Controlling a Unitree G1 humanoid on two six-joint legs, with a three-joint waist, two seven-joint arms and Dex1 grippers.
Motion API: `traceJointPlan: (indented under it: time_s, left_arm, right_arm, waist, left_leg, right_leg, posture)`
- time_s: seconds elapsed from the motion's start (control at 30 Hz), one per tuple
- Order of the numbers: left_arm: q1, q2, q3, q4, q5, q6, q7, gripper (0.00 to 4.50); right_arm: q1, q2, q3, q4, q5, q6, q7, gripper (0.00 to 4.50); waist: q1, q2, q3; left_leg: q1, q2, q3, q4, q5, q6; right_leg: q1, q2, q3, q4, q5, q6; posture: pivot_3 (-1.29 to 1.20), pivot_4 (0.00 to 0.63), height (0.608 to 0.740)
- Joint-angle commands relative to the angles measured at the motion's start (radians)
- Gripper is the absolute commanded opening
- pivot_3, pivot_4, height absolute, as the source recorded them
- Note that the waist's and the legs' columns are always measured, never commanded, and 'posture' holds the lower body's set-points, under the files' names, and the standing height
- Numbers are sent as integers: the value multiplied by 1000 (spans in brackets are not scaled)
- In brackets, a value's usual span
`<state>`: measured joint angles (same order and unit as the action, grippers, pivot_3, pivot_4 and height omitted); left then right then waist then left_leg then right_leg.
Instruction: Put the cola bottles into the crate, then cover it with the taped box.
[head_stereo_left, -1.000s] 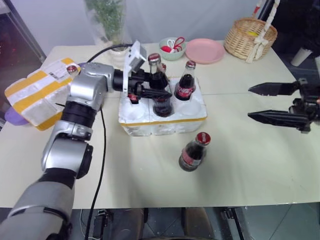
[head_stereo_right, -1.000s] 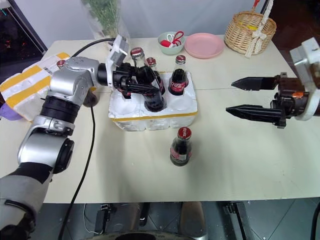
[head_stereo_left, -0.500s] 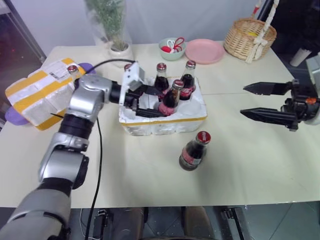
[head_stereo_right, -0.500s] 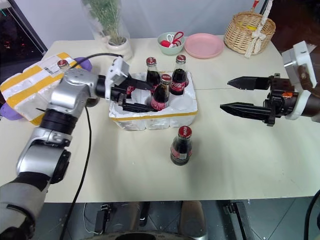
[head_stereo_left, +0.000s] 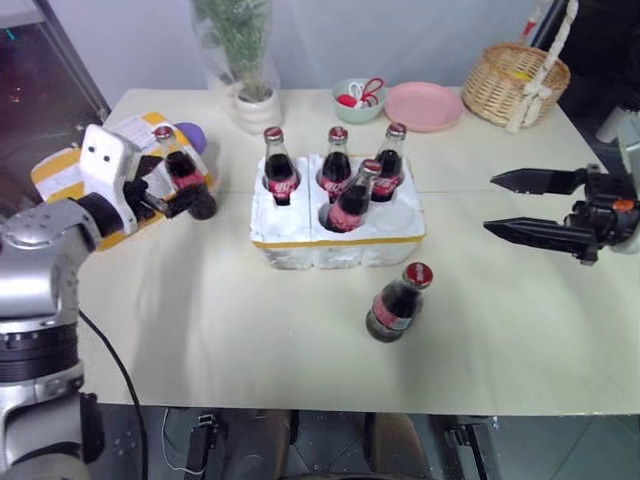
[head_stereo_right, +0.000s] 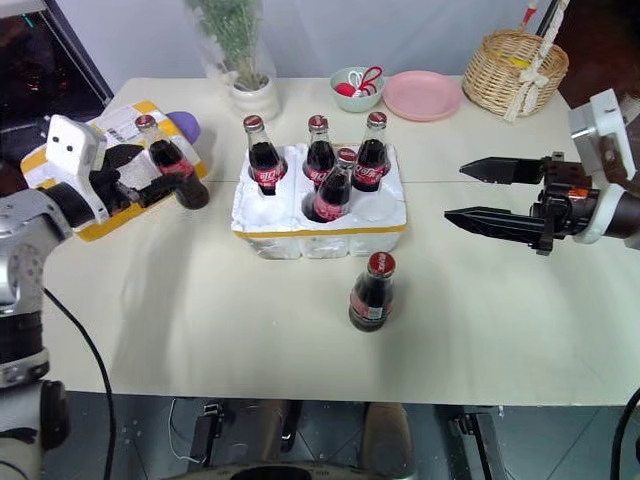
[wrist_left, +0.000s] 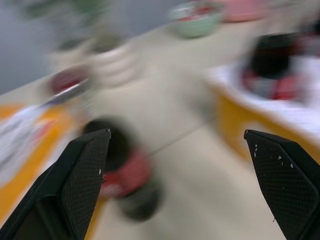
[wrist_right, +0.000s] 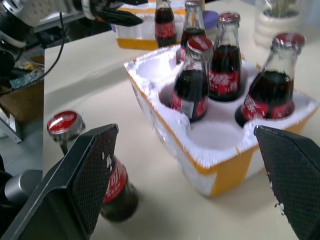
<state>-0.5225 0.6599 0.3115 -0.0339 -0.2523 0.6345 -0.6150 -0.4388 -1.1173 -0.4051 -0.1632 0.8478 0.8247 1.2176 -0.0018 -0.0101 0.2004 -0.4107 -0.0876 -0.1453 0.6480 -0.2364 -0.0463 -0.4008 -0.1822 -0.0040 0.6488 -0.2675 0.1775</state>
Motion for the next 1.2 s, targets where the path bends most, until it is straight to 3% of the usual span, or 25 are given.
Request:
traceJointPlan:
  time_s: [0.03, 0.23, 0.8, 0.9, 0.97, 1.1, 1.2]
  left_arm:
    - [-66, -24, -7, 81, 57, -57, 132, 4480]
    - [-166, -78, -25, 253, 87, -122, 246, 4480]
    - [-312, -112, -137, 616, 109, -296, 161, 4480]
    - [-324, -109, -137, 615, 97, -303, 130, 3604]
    - [-333, -98, -134, 623, 99, -289, 126, 2666]
    - [-347, -69, -132, 621, 100, -268, 95, 2668]
    - [-386, -37, -110, 557, 19, -191, -30, 2668]
  right_arm:
    - [-50, -13, 5, 22, -4, -18, -4, 4500]
    - [-91, -7, 33, 50, -22, -30, -8, 4500]
    - [-95, 3, 14, 31, 10, -17, -48, 4500]
    - [-96, 3, 14, 31, 9, -19, -51, 4500]
    - [-93, 1, 10, 26, 9, -19, -55, 4500]
    - [-95, -2, 6, 15, 13, -11, -69, 4500]
    - [-100, -5, 8, 13, 15, -9, -79, 4500]
  waist:
    - [0, -1, 0]
    - [-8, -1, 0]
    - [-11, -1, 0]
    - [-12, -1, 0]
    - [-12, -1, 0]
    - [-15, -1, 0]
    - [-17, -2, 0]
  left_leg:
    - [0, 0, 0, 0, 0, 0]
    - [0, 0, 0, 0, 0, 0]
    - [0, 0, 1, 0, 0, 0]
    - [0, 0, 1, 0, 0, 0]
    - [0, 0, 1, 0, 0, 0]
    - [0, 0, 1, 0, 0, 0]
    - [-1, 0, 1, -1, 0, 0]
  right_leg:
    - [0, 0, 0, 0, 0, 0]
    - [0, 0, 0, 0, 0, 0]
    - [-1, 0, 0, 0, 0, 0]
    - [-1, 0, 0, 0, 0, 0]
    - [-1, 0, 0, 0, 0, 0]
    - [-1, 0, 0, 0, 0, 0]
    - [-2, 0, 0, 0, 0, 0]
  posture:
    - [0, 150, 737]
    - [0, 150, 737]
    - [0, 150, 737]
    - [0, 150, 737]
    - [0, 150, 737]
    - [0, 150, 737]
    - [0, 150, 737]
